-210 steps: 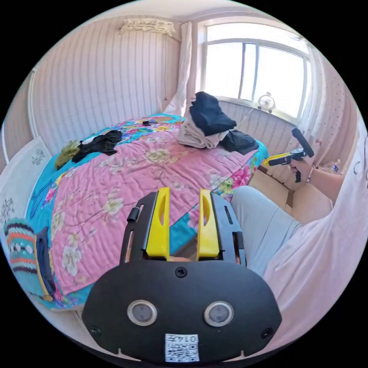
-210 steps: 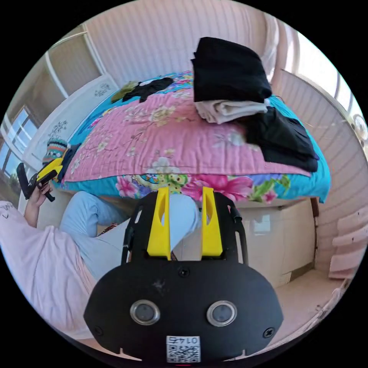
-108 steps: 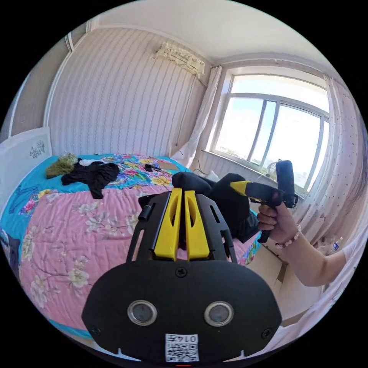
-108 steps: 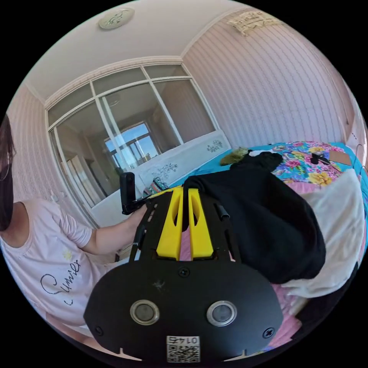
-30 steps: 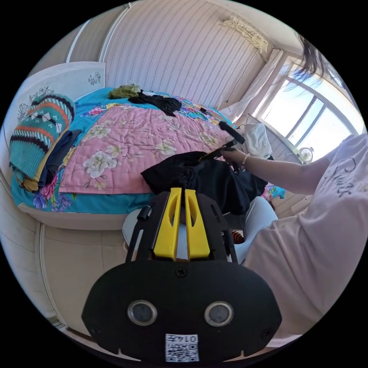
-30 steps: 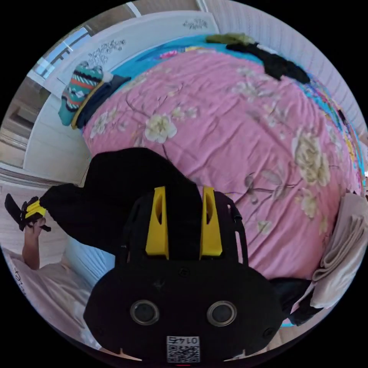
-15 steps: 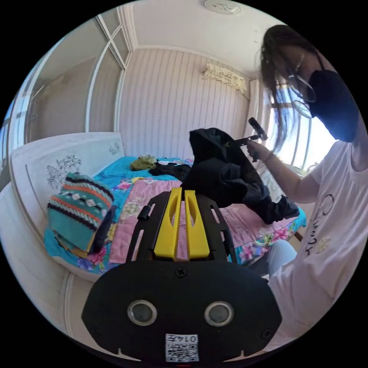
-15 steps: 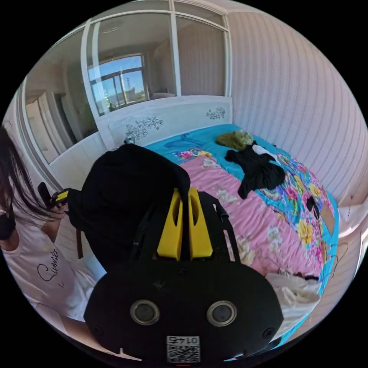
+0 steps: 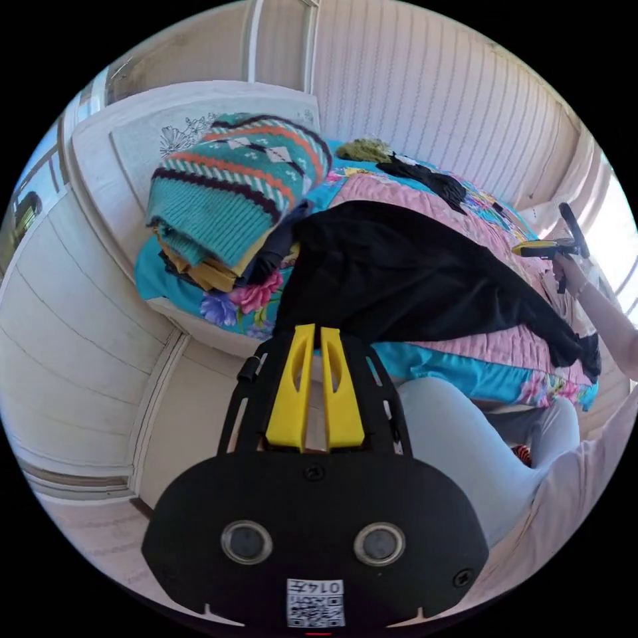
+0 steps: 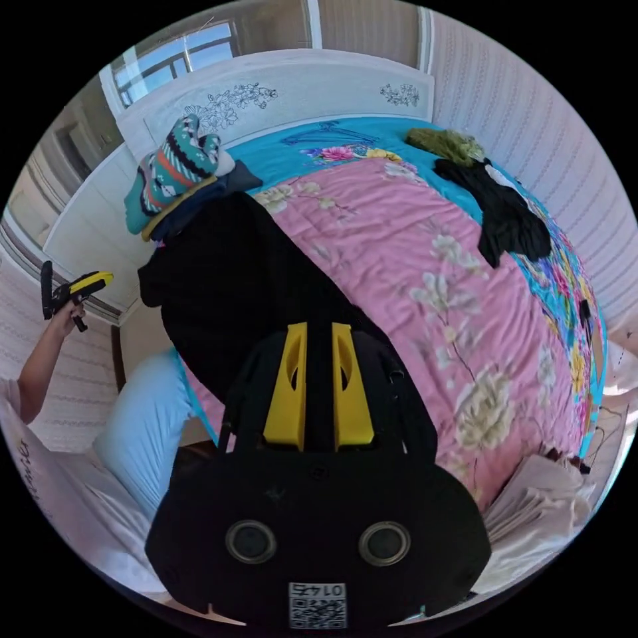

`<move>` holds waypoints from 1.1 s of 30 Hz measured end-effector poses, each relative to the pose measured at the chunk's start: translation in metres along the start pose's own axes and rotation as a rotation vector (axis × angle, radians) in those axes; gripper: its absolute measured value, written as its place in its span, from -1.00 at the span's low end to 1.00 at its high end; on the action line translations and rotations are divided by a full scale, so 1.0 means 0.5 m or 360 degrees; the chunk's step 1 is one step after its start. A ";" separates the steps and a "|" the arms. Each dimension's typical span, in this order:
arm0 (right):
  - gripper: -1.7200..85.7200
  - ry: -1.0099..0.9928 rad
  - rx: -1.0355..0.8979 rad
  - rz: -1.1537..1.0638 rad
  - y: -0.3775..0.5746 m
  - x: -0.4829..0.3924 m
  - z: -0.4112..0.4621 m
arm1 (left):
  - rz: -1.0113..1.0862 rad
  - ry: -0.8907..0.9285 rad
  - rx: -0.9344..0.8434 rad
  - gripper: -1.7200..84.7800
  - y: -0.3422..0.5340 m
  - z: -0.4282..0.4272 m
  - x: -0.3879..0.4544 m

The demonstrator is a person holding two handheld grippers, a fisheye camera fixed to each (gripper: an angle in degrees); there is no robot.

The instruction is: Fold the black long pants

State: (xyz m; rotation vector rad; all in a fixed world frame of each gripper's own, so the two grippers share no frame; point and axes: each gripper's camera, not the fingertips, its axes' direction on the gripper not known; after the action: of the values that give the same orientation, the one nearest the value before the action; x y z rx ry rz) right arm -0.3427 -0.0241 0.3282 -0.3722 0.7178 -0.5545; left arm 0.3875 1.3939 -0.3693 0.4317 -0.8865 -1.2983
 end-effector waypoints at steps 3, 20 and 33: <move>-0.68 0.0189 -0.0064 0.0275 0.232 0.068 -0.045 | 0.0187 0.0202 -0.0005 -0.88 -0.014 0.020 0.116; -0.76 0.0347 -0.0118 0.1235 0.921 0.151 -0.110 | 0.1152 0.0384 -0.0437 -0.82 -0.243 0.324 0.842; -0.97 0.0235 0.0300 0.0936 0.929 0.334 -0.463 | 0.1563 0.0505 -0.0392 -0.98 -0.213 0.153 0.879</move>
State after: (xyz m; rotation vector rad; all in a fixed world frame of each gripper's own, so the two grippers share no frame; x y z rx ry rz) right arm -0.2409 0.2154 -0.1509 0.0637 0.8640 -0.0881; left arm 0.2667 0.9651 -0.2590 -0.0248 -0.5293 -0.3995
